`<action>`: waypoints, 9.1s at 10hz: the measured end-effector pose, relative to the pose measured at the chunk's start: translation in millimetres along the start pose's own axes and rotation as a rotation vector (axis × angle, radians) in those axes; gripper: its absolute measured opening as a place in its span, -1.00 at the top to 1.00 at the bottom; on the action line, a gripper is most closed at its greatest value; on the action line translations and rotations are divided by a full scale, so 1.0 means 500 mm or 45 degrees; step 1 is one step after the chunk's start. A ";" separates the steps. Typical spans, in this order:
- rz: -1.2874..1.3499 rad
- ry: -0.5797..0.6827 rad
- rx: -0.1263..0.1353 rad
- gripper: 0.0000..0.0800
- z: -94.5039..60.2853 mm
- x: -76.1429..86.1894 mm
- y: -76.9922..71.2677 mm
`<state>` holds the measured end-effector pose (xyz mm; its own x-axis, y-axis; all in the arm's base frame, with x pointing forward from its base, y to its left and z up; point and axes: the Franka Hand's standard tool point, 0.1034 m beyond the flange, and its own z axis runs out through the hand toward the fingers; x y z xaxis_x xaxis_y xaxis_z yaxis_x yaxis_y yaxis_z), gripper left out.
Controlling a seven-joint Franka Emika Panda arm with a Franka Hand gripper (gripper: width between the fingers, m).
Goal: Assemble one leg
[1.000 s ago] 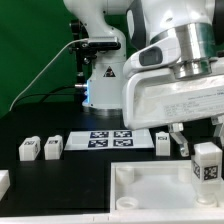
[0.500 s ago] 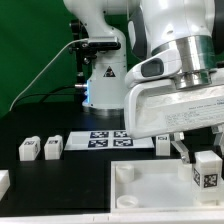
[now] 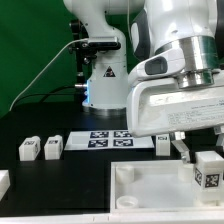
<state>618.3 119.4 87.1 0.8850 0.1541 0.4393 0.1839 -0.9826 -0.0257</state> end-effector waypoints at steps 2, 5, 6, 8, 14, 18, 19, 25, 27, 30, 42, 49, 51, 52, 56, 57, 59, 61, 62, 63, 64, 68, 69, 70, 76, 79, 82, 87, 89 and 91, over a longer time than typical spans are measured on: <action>-0.001 0.000 0.000 -0.40 0.000 0.000 0.000; -0.002 0.000 0.000 -0.61 0.000 0.000 0.000; -0.002 0.000 0.000 -0.61 0.000 0.000 0.000; -0.002 0.000 0.000 -0.62 0.000 0.000 0.000; 0.002 -0.205 0.020 -0.62 -0.046 0.018 -0.010; 0.019 -0.731 0.053 -0.62 -0.028 0.010 -0.007; 0.021 -0.810 0.060 -0.62 -0.018 0.015 -0.007; 0.027 -0.703 0.056 -0.62 0.024 0.048 -0.003; 0.027 -0.704 0.056 -0.38 0.025 0.046 -0.003; 0.053 -0.705 0.049 0.27 0.026 0.045 -0.002; 1.724 -0.515 -0.241 0.26 0.023 0.034 0.040; 1.900 -0.431 -0.189 -0.23 0.017 0.007 0.034; 1.444 -0.477 -0.118 -0.52 0.021 0.012 0.022; 1.256 -0.484 -0.095 -0.60 0.021 0.015 0.014; 0.799 -0.485 -0.019 -0.62 0.022 0.013 0.020; 0.521 -0.520 -0.017 -0.62 0.022 0.012 0.017; 0.529 -0.514 -0.012 -0.62 0.025 0.017 0.015; 0.598 -0.515 -0.021 -0.34 0.025 0.017 0.013; 0.770 -0.518 -0.046 0.16 0.026 0.017 0.009; 0.873 -0.518 -0.067 0.16 0.026 0.016 0.011; 0.984 -0.518 -0.089 0.26 0.026 0.016 0.012; 1.902 -0.485 -0.282 0.26 0.027 0.014 0.009; 2.161 -0.456 -0.330 0.26 0.029 0.015 0.003; 2.316 -0.434 -0.338 0.26 0.030 0.014 0.006; 1.703 -0.454 -0.201 -0.58 0.033 0.017 -0.005; 1.306 -0.473 -0.129 -0.62 0.034 0.005 -0.024; 0.708 -0.476 -0.064 -0.62 0.032 0.007 -0.015; 0.329 -0.474 -0.023 -0.35 0.032 0.010 -0.004; 0.503 -0.474 -0.052 -0.01 0.032 0.008 -0.002; 0.758 -0.472 -0.104 0.25 0.033 0.006 0.001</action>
Offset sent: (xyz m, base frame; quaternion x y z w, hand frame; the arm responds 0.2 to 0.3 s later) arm 0.0000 0.0000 0.0000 0.0000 0.0000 0.0000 1.0000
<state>628.1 120.8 73.4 0.9152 -0.4015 0.0359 -0.3969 -0.9131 -0.0930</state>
